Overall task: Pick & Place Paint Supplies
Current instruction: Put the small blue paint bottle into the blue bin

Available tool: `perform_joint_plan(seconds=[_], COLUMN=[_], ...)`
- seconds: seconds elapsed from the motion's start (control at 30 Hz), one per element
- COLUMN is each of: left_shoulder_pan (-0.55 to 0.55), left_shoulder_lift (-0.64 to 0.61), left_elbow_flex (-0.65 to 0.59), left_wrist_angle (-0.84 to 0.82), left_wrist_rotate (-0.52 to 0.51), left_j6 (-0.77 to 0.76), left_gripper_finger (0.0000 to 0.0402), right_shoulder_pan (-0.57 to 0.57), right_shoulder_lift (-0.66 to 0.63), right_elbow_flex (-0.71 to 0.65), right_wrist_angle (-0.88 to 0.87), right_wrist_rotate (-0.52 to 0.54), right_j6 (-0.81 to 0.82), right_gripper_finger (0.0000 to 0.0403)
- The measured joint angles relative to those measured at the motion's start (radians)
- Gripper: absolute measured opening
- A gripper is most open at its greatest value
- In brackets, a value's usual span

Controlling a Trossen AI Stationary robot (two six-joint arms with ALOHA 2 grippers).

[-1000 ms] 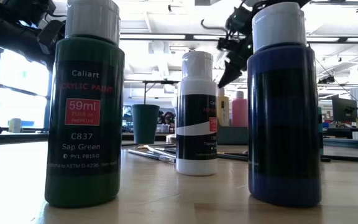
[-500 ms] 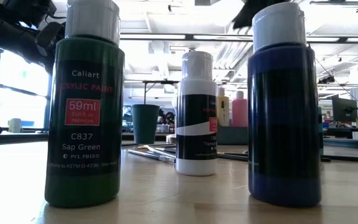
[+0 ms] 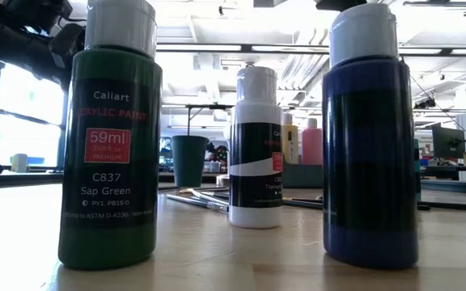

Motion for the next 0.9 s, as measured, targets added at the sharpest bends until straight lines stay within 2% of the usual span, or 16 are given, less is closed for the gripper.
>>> perform_joint_plan(seconds=[0.43, 0.6, 0.9], left_shoulder_pan=[0.000, 0.000, 0.000], left_shoulder_lift=[0.000, 0.000, 0.000], left_elbow_flex=[0.000, 0.000, 0.000], left_wrist_angle=[0.000, 0.000, 0.000], left_wrist_rotate=[-0.001, -0.003, -0.002], left_j6=[-0.031, 0.027, 0.031], left_gripper_finger=[0.0225, 0.0225, 0.0225], right_shoulder_pan=[0.000, -0.001, 0.000], right_shoulder_lift=[0.000, 0.014, 0.100], right_elbow_flex=[0.000, 0.000, 0.000], right_wrist_angle=[-0.147, -0.146, -0.137], right_wrist_rotate=[-0.002, -0.002, -0.001], right_j6=[-0.075, -0.082, -0.121], right_gripper_finger=[0.0254, 0.0254, 0.0254])
